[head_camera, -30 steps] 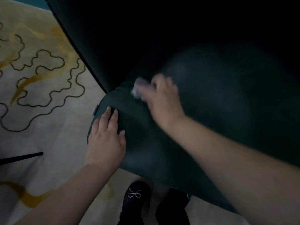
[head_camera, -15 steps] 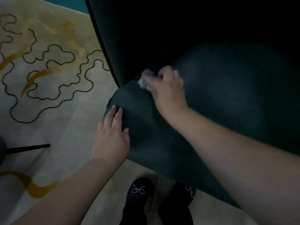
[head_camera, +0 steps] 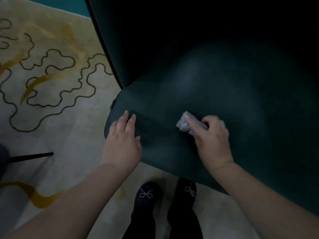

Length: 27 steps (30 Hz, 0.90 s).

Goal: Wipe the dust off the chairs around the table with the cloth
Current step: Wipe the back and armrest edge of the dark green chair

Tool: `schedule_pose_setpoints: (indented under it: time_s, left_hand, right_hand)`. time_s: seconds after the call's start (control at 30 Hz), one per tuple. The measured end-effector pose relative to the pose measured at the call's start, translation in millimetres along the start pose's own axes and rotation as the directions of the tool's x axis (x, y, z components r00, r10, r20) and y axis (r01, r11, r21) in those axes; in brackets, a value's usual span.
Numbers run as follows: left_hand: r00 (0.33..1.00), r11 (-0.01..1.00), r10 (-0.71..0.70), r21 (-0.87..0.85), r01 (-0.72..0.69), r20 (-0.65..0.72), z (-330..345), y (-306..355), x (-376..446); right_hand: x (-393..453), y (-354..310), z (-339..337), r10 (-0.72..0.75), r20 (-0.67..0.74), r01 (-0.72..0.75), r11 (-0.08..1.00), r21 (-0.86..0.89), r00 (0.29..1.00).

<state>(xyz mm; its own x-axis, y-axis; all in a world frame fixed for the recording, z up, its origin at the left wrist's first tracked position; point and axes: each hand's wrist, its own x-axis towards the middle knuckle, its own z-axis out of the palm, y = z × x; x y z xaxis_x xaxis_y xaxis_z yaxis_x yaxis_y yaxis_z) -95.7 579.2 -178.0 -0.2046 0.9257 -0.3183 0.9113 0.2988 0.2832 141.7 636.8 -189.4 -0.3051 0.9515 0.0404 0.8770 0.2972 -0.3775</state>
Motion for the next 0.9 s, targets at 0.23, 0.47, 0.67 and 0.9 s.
schedule_pose_setpoints:
  time_s: [0.23,0.47,0.67,0.9]
  left_hand:
    - [0.998,0.996,0.052,0.065,-0.054,0.034,-58,33,-11]
    - [0.999,0.996,0.033,0.088,-0.033,0.004,-164,72,-42]
    - [0.997,0.989,0.067,0.138,-0.062,-0.031,-237,84,-53]
    - [0.989,0.979,0.148,0.146,-0.145,-0.012,-300,67,-9]
  right_hand:
    - [8,22,-76,0.400,-0.006,-0.391,0.899,0.199,0.917]
    - [15,-24,-164,0.405,0.109,-0.415,0.831,0.372,0.908]
    - [26,-65,-216,0.434,0.114,-0.435,0.776,0.456,0.894]
    - [71,-122,-235,0.528,0.080,-0.487,0.699,0.524,0.845]
